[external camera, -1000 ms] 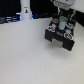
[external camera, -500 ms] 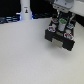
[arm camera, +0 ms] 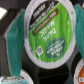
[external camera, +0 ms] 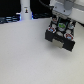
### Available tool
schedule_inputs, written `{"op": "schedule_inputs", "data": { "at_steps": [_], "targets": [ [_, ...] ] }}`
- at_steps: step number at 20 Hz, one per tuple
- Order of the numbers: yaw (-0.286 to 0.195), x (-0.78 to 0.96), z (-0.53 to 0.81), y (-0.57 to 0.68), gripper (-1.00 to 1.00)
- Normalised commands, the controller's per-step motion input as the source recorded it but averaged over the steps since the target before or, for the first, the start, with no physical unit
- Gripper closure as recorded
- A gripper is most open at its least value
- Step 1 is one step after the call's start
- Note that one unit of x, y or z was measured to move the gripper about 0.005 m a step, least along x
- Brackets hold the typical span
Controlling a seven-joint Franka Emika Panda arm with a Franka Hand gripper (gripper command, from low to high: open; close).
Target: Open the kcup holder, insert the kcup into the holder, and close the kcup holder
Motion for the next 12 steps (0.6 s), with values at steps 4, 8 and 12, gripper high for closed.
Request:
{"op": "schedule_inputs", "data": {
  "at_steps": [4,8,12],
  "targets": [
    [0.053,0.10,0.27,0.05,-1.00],
    [0.057,0.18,0.41,-0.01,-1.00],
    [0.052,0.33,0.47,-0.23,-1.00]
  ]
}}
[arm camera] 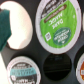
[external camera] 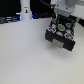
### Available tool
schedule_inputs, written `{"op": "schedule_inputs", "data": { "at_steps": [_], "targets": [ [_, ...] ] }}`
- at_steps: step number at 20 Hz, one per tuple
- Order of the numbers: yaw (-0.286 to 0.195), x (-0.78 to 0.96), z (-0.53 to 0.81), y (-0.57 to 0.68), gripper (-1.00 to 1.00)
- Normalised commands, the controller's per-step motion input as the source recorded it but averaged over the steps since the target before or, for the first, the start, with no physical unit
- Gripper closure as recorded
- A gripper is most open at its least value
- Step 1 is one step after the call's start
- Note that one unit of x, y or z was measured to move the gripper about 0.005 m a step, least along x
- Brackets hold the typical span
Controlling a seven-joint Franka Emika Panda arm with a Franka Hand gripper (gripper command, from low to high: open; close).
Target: Open the kcup holder, insert the kcup into the holder, and close the kcup holder
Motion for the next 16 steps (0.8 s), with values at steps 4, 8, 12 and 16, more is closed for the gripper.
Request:
{"op": "schedule_inputs", "data": {
  "at_steps": [4,8,12,16],
  "targets": [
    [0.033,0.48,0.48,-0.39,-1.00],
    [0.016,0.60,0.34,-0.45,-1.00],
    [0.010,0.70,0.24,-0.41,-1.00],
    [0.001,0.76,0.22,-0.38,-1.00]
  ]
}}
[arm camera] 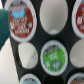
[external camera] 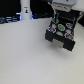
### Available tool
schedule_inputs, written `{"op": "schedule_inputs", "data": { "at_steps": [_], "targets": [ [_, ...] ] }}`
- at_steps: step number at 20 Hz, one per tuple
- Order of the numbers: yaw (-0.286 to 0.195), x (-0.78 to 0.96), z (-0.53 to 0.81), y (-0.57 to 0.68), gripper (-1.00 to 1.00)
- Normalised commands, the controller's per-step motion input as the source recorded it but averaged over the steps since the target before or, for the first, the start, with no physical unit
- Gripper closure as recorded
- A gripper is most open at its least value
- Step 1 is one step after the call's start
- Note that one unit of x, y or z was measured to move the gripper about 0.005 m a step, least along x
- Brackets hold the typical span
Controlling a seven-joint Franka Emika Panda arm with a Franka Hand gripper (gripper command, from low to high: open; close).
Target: Open the kcup holder, insert the kcup into the holder, and close the kcup holder
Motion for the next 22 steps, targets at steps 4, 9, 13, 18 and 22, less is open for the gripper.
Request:
{"op": "schedule_inputs", "data": {
  "at_steps": [4,9,13,18,22],
  "targets": [
    [0.003,0.81,0.09,-0.28,-1.00],
    [0.010,0.76,-0.03,-0.16,-1.00],
    [0.048,0.51,-0.17,-0.01,-1.00],
    [0.109,0.07,-0.13,0.06,1.00],
    [0.213,-0.06,-0.29,0.12,-1.00]
  ]
}}
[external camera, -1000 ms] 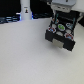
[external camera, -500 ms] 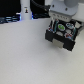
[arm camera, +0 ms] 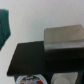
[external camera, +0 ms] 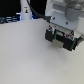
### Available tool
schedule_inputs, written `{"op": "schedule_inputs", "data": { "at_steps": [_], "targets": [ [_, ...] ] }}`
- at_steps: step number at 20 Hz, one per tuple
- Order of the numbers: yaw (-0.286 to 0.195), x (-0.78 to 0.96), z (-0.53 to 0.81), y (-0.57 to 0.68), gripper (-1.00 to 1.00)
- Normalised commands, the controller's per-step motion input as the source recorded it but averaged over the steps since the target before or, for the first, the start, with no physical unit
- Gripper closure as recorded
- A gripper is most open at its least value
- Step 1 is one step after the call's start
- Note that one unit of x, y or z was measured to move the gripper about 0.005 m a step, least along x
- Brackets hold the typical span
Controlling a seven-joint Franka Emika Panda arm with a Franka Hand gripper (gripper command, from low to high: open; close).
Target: Open the kcup holder, insert the kcup into the holder, and close the kcup holder
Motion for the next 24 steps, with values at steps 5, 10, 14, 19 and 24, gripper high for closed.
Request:
{"op": "schedule_inputs", "data": {
  "at_steps": [5,10,14,19,24],
  "targets": [
    [0.260,-0.19,-0.25,0.12,-1.00],
    [0.219,-0.42,-0.18,0.14,-1.00],
    [0.149,-0.48,-0.13,0.32,-1.00],
    [0.098,-0.55,-0.03,0.48,-1.00],
    [0.077,-0.59,-0.02,0.57,-1.00]
  ]
}}
